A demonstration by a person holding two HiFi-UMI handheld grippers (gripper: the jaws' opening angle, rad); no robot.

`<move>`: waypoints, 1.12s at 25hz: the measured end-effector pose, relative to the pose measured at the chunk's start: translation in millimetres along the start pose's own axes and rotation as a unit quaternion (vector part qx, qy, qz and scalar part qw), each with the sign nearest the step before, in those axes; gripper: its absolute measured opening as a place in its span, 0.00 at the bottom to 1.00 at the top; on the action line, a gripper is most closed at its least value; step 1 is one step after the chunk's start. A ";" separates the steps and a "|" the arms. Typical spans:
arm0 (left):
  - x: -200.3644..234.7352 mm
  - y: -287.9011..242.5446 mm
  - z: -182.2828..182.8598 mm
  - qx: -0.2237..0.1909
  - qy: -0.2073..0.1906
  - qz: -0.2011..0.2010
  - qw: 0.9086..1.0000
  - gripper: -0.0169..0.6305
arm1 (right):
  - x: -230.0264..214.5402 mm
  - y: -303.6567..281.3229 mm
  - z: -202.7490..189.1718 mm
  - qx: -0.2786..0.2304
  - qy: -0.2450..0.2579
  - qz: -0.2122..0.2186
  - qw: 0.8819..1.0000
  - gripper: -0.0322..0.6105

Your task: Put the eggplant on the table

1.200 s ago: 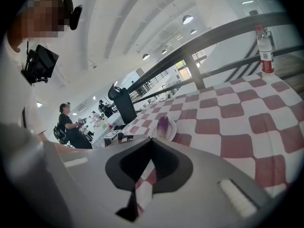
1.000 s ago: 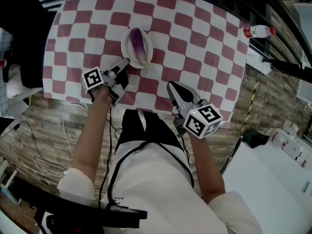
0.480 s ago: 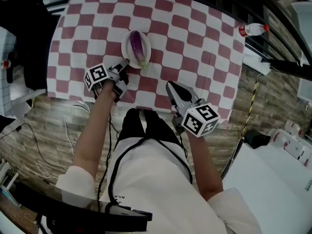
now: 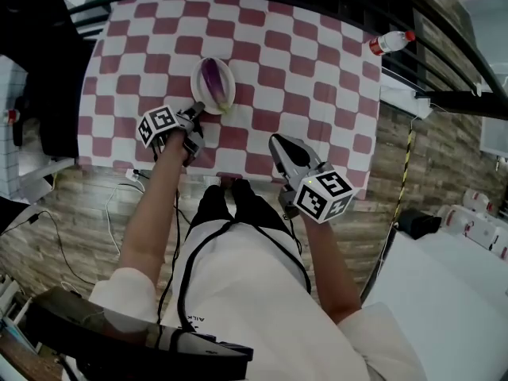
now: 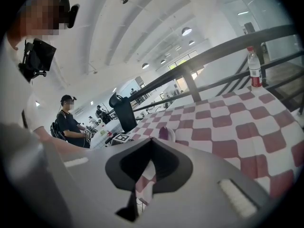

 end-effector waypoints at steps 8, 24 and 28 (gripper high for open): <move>-6.2 0.8 -2.2 0.003 -0.020 0.016 1.000 0.18 | 4.8 32.0 -3.2 -0.016 -0.003 -0.019 1.000 0.06; -6.5 51.2 -13.3 -0.006 -0.029 -0.039 0.999 0.20 | 14.2 69.4 -5.7 -0.047 0.000 -0.033 0.998 0.06; -23.4 71.2 -22.2 0.001 -0.060 -0.062 0.996 0.17 | 17.3 71.2 -7.3 -0.046 0.006 -0.024 0.999 0.06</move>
Point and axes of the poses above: the fingertips, and each gripper's own axes: y backward along the fingers, x to its left, z out of its top, the point moved 4 cm from there along y, backward along the fingers, and after that the axes turned 1 degree about z, right-handed, at the moved point
